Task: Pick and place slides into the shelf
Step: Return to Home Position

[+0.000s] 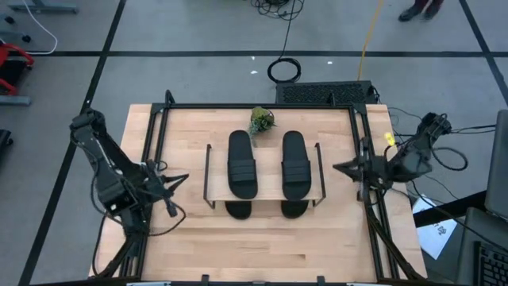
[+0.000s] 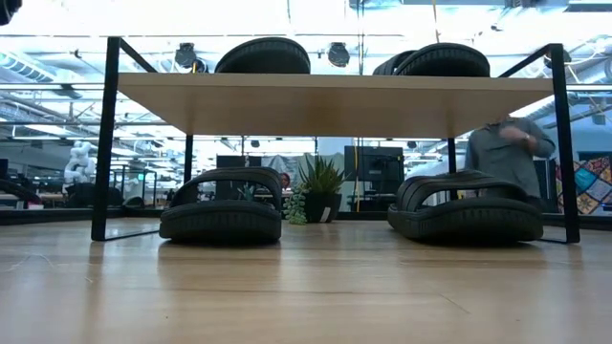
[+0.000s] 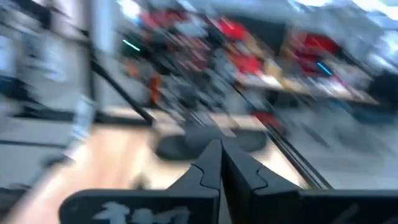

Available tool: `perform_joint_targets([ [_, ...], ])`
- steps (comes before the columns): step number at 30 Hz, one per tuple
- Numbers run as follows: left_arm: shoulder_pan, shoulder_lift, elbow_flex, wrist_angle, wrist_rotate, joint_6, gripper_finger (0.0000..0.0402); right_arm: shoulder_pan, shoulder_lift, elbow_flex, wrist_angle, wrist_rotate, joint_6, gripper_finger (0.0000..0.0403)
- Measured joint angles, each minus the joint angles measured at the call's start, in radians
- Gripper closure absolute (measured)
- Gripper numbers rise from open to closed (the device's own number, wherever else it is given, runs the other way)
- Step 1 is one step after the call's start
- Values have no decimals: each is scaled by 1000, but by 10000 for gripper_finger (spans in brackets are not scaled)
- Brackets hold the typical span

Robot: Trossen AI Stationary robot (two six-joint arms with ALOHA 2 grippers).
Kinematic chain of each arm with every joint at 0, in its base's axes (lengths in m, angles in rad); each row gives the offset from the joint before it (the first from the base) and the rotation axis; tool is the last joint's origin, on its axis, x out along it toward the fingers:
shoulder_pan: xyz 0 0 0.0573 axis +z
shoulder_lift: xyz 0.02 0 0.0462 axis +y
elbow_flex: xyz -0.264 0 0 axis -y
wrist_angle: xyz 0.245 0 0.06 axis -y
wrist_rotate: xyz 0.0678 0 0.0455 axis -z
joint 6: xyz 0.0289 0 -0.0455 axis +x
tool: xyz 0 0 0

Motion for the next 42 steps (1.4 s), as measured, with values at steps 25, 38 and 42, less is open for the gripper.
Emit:
perform_joint_targets([
  [25, 499, -64, 0, 1287, 1156, 1382, 401, -112, 342, 0, 528, -644, -305, 403],
  [38, 596, -159, -93, 1195, 1241, 1392, 401, -397, 214, 0, 284, -771, -110, 403],
  [42, 589, -283, -187, 1194, 1192, 1381, 401, -400, 140, -10, 275, -776, -106, 403],
])
